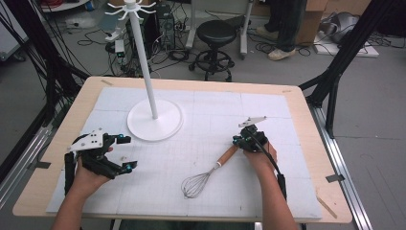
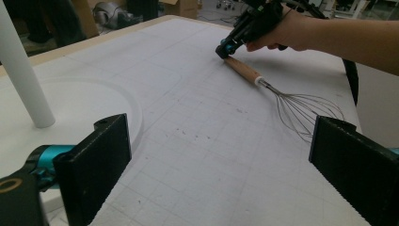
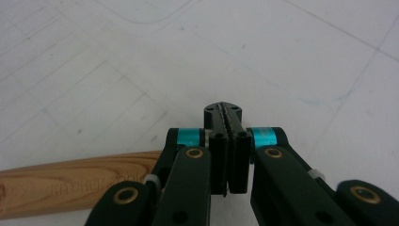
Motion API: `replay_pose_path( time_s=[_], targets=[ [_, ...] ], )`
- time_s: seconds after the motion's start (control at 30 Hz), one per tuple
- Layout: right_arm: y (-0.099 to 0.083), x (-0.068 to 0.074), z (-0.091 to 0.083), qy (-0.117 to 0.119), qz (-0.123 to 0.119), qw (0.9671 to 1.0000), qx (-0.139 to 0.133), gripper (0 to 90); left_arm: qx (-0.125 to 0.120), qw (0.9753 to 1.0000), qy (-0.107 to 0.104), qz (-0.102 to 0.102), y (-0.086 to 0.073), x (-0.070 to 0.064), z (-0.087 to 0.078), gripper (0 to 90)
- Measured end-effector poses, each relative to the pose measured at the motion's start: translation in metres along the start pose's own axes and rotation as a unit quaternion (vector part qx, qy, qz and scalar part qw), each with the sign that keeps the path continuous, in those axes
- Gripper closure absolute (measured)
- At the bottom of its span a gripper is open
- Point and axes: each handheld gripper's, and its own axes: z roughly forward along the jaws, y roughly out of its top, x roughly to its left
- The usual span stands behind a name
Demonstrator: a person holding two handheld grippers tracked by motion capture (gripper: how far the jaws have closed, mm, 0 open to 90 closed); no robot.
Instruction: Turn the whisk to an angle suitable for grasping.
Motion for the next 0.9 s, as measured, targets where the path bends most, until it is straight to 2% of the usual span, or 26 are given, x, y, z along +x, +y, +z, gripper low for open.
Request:
replay_pose_path(
  time_s=[0.13, 0.3, 0.37, 0.67, 0.9],
  targets=[
    [-0.015, -0.002, -0.011, 0.007, 0.020, 0.9997, -0.009, 89.4, 0.000, 1.0000, -0.002, 0.000, 0.000, 0.000, 0.001, 6.7],
    [-0.029, 0.000, -0.020, 0.010, 0.026, 0.9996, -0.004, 89.3, 0.003, 1.0000, -0.001, 0.003, 0.001, -0.001, 0.001, 6.7],
    [-0.041, 0.003, -0.026, 0.014, 0.029, 0.9994, -0.010, 89.4, 0.000, 1.0000, -0.002, 0.003, 0.001, -0.002, 0.002, 6.7],
    [-0.067, 0.011, -0.048, 0.011, 0.032, 0.9991, -0.026, 89.4, 0.005, 1.0000, -0.003, 0.005, 0.001, -0.002, 0.004, 6.7],
    [-0.084, 0.013, -0.057, 0.018, 0.051, 0.9976, -0.044, 89.4, 0.007, 0.9999, -0.003, 0.008, 0.002, -0.004, 0.005, 6.7]
  ],
)
